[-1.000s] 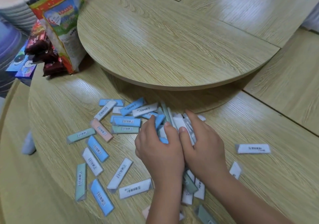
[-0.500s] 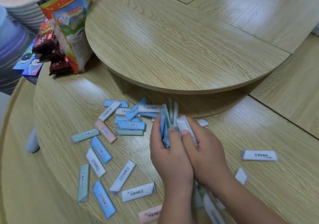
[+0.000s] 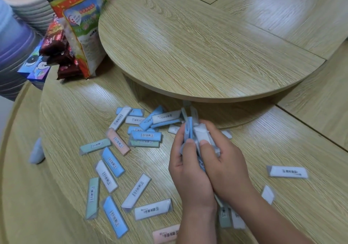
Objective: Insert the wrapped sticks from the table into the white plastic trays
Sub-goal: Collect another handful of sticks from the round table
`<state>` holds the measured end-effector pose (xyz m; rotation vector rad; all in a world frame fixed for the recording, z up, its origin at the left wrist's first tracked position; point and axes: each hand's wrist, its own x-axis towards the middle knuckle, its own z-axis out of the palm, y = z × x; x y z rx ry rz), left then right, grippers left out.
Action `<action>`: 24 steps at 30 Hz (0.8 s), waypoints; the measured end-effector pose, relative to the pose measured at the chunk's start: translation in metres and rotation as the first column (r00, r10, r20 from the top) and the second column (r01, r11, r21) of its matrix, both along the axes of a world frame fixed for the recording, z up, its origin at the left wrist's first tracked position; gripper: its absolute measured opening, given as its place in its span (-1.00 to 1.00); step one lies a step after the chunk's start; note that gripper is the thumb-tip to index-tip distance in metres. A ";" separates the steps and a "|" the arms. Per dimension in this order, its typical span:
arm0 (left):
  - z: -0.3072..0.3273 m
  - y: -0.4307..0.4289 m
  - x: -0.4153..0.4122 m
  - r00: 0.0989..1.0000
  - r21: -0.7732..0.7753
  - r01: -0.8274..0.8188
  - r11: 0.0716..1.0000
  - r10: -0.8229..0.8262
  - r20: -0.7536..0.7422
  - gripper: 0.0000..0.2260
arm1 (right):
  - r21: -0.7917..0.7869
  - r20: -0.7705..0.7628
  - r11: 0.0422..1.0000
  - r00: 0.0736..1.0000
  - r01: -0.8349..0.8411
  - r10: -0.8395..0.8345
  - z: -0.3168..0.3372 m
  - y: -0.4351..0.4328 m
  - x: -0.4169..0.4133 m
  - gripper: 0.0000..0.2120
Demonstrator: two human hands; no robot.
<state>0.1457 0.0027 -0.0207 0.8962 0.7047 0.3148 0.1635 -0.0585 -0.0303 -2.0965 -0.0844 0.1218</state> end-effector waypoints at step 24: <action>0.017 0.017 -0.031 0.989 -0.059 0.117 0.991 -0.111 0.096 -0.71 | 0.183 0.019 0.977 0.994 0.105 -0.111 0.016 0.020 -0.036 -0.61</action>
